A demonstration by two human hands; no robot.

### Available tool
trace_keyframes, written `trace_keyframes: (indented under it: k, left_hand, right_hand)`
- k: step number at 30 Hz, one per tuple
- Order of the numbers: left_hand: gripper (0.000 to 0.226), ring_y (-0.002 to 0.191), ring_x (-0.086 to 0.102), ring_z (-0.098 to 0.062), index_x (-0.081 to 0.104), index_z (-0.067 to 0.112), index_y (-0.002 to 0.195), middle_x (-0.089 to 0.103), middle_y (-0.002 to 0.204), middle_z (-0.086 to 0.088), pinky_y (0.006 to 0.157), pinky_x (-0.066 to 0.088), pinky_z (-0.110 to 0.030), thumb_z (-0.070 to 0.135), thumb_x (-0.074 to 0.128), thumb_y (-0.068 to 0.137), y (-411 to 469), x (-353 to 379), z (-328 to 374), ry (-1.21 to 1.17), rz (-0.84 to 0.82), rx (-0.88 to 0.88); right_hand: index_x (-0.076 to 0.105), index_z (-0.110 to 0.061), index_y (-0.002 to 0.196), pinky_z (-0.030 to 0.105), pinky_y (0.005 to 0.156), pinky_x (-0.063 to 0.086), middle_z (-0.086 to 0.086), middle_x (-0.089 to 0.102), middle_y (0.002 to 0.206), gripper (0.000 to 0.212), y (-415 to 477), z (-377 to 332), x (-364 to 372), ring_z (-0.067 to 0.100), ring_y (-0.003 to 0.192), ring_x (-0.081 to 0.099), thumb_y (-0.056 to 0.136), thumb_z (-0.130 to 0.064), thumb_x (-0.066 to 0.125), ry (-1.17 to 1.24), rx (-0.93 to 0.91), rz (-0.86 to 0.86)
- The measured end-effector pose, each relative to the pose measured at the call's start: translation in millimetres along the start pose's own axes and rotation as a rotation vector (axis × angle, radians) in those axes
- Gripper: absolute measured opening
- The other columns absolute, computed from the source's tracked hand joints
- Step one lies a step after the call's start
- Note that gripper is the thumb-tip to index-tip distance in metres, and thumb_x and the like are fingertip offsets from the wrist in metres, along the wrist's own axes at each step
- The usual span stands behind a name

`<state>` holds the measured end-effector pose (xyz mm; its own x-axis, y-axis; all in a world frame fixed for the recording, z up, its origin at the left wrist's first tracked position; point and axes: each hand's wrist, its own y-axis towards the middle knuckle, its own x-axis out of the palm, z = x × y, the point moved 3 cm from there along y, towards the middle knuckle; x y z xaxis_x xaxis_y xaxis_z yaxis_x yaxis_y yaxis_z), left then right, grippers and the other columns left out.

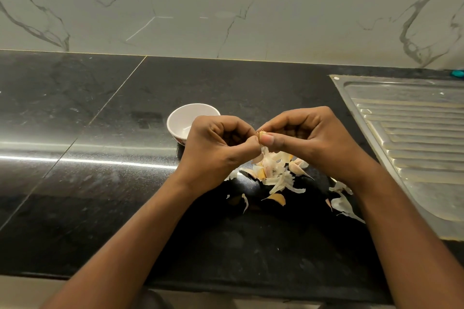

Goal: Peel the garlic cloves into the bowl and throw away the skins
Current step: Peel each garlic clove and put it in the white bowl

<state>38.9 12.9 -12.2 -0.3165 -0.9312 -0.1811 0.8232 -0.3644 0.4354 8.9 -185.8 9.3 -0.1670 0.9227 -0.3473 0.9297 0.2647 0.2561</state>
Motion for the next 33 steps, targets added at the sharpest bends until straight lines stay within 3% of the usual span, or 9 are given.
trace_keyframes:
  k: [3, 5, 9, 13, 18, 24, 33]
  left_hand:
    - [0.007, 0.062, 0.073, -0.022, 0.078, 0.001, 0.084, 0.077, 0.071, -0.003, 0.061, 0.059, -0.032, 0.002, 0.078, 0.091, 0.7, -0.2, 1.2, -0.041, -0.014, -0.039]
    - [0.008, 0.058, 0.066, -0.013, 0.078, -0.001, 0.083, 0.074, 0.067, 0.000, 0.058, 0.053, -0.024, -0.003, 0.076, 0.091, 1.9, -0.8, 1.1, -0.080, -0.014, -0.079]
    - [0.013, 0.059, 0.062, -0.015, 0.075, -0.003, 0.084, 0.072, 0.067, -0.005, 0.055, 0.050, -0.022, -0.010, 0.068, 0.093, 4.9, -4.0, -1.7, -0.231, 0.009, -0.164]
    - [0.010, 0.061, 0.066, -0.016, 0.076, -0.004, 0.089, 0.074, 0.072, -0.011, 0.057, 0.052, -0.020, -0.001, 0.069, 0.095, 4.5, -4.5, 0.8, -0.265, 0.028, -0.176]
    - [0.018, 0.077, 0.073, -0.030, 0.080, -0.001, 0.096, 0.077, 0.089, -0.021, 0.069, 0.061, -0.031, 0.012, 0.068, 0.096, 5.3, -7.1, -1.6, -0.381, 0.016, -0.205]
    - [0.013, 0.072, 0.075, -0.023, 0.078, -0.005, 0.103, 0.079, 0.087, -0.017, 0.066, 0.061, -0.027, 0.002, 0.073, 0.093, 5.4, -5.0, -4.3, -0.237, -0.008, -0.166]
    - [0.012, 0.071, 0.071, -0.024, 0.076, -0.004, 0.100, 0.077, 0.088, -0.020, 0.064, 0.058, -0.027, -0.005, 0.065, 0.096, 4.8, -6.2, -3.8, -0.367, -0.035, -0.221]
  right_hand:
    - [0.081, -0.008, 0.112, 0.040, 0.084, 0.066, 0.008, 0.082, 0.100, 0.019, -0.5, -0.5, -0.6, 0.029, 0.092, 0.079, 0.094, -0.014, 0.077, -0.007, -0.020, 0.000]
    - [0.080, -0.006, 0.113, 0.037, 0.084, 0.066, 0.008, 0.082, 0.102, 0.020, -0.8, -1.6, -0.8, 0.028, 0.092, 0.079, 0.094, -0.011, 0.076, 0.013, -0.036, 0.001]
    - [0.078, -0.004, 0.115, 0.032, 0.084, 0.065, 0.010, 0.082, 0.102, 0.022, -1.9, -2.8, -4.6, 0.029, 0.092, 0.080, 0.094, -0.007, 0.074, 0.070, -0.065, 0.057]
    - [0.078, -0.007, 0.114, 0.031, 0.085, 0.065, 0.007, 0.083, 0.102, 0.022, -3.1, -3.6, -8.9, 0.028, 0.093, 0.080, 0.092, -0.008, 0.076, 0.086, -0.067, 0.115]
    - [0.078, -0.005, 0.112, 0.028, 0.085, 0.064, 0.007, 0.083, 0.104, 0.024, -3.4, -5.1, -9.6, 0.024, 0.096, 0.081, 0.089, -0.005, 0.079, 0.114, -0.067, 0.141]
    - [0.077, -0.002, 0.112, 0.030, 0.088, 0.064, 0.006, 0.082, 0.107, 0.023, -3.3, -5.2, -7.4, 0.024, 0.101, 0.080, 0.089, -0.005, 0.080, 0.060, -0.075, 0.101]
    - [0.075, 0.001, 0.115, 0.032, 0.086, 0.065, 0.012, 0.082, 0.107, 0.022, -0.9, -2.6, -6.8, 0.029, 0.098, 0.080, 0.093, -0.004, 0.075, 0.117, -0.067, 0.079]
